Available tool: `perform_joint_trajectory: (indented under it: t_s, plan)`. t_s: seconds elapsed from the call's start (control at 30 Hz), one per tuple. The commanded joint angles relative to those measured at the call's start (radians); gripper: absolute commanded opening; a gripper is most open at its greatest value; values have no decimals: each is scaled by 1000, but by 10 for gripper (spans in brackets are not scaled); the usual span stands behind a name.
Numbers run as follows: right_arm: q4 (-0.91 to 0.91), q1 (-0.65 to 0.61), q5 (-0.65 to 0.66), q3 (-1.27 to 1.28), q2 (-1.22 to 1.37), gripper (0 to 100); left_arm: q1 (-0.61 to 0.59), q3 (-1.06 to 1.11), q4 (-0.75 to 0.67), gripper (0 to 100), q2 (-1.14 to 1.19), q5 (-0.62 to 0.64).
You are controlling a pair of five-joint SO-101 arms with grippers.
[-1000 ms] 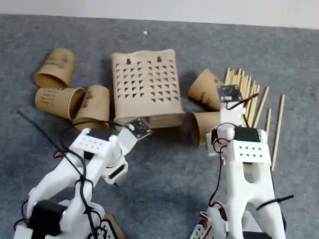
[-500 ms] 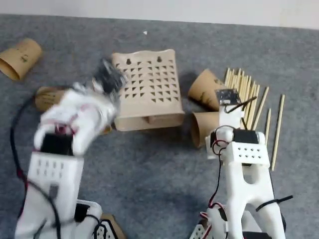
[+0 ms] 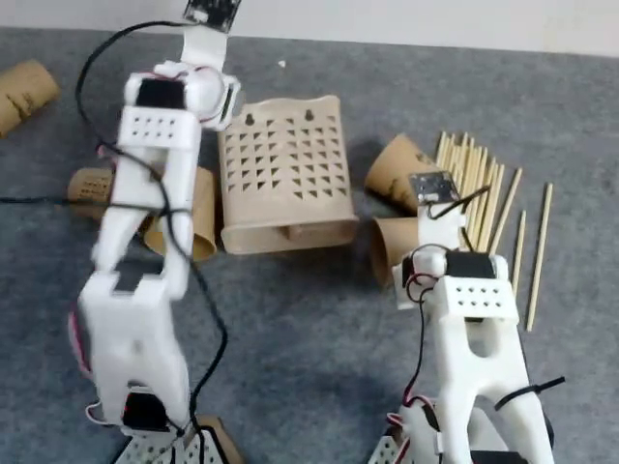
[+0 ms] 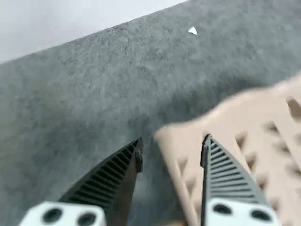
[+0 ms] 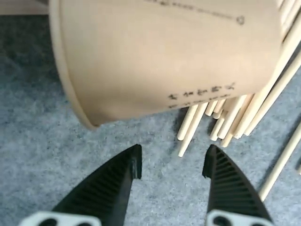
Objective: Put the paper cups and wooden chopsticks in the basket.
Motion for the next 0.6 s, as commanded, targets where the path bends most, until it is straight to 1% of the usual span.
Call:
perform_joint_trajectory:
  t_s: [0.0,0.1,0.17,0.27,0.37,0.43,0.57]
  plan:
    - [-10,-7,-8,13,-27,220,-13,-510,28,226,317,43]
    - [-13,-10,-8,41,-27,220,-15,-760,23,225,541,48]
    - [-13,-35,-8,45,-27,220,-15,-866,26,225,639,46]
    - [-13,-84,-8,45,-27,220,-15,-878,29,225,680,44]
    - [-13,-93,-8,45,-27,220,-15,-843,54,225,680,44]
    - [-13,-91,-8,45,-27,220,-10,-858,121,225,680,41]
    - [-13,-90,-8,45,-27,220,15,-914,278,224,680,-8]
